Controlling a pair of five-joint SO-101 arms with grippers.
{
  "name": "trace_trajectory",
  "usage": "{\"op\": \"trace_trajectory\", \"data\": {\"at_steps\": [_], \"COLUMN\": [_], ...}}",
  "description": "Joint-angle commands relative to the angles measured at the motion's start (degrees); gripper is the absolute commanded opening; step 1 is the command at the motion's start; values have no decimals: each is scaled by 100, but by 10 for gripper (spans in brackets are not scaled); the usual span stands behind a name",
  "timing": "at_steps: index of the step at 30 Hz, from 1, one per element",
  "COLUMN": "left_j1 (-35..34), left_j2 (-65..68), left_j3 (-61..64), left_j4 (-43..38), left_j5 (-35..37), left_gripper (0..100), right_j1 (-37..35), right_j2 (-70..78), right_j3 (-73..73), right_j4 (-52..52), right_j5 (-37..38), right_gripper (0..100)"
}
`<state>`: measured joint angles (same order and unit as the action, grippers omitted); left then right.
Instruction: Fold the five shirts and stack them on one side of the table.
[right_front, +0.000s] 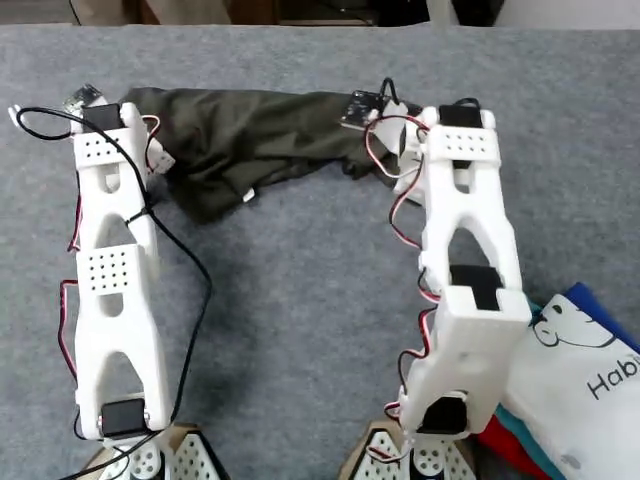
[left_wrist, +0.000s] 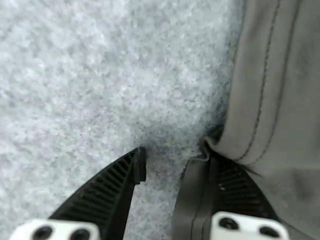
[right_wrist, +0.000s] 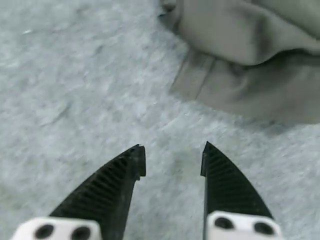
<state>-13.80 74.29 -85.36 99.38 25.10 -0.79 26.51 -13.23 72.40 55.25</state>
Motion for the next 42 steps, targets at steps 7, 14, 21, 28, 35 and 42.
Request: {"op": "trace_trajectory", "data": {"at_steps": [7, 14, 21, 28, 35, 42], "left_j1": [-202, -202, -193, -176, -176, -176], "left_j2": [-13, -4, 4, 4, 4, 4], "left_j3": [-220, -220, -220, -220, -220, -220], "left_j4": [-70, -70, -70, -70, -70, -70], "left_j5": [-18, -26, -26, -26, -26, -26], "left_gripper": [211, 211, 211, 211, 211, 211], "right_j1": [-637, -629, -330, -180, -171, -180], "right_j2": [198, 303, 980, 1138, 1138, 1297], "right_j3": [31, 391, -259, -1165, -1974, -2114], "right_j4": [-132, -492, -501, 114, 888, 747], "right_j5": [281, 563, 563, 563, 571, 721], "right_gripper": [187, 186, 186, 186, 185, 185]}}
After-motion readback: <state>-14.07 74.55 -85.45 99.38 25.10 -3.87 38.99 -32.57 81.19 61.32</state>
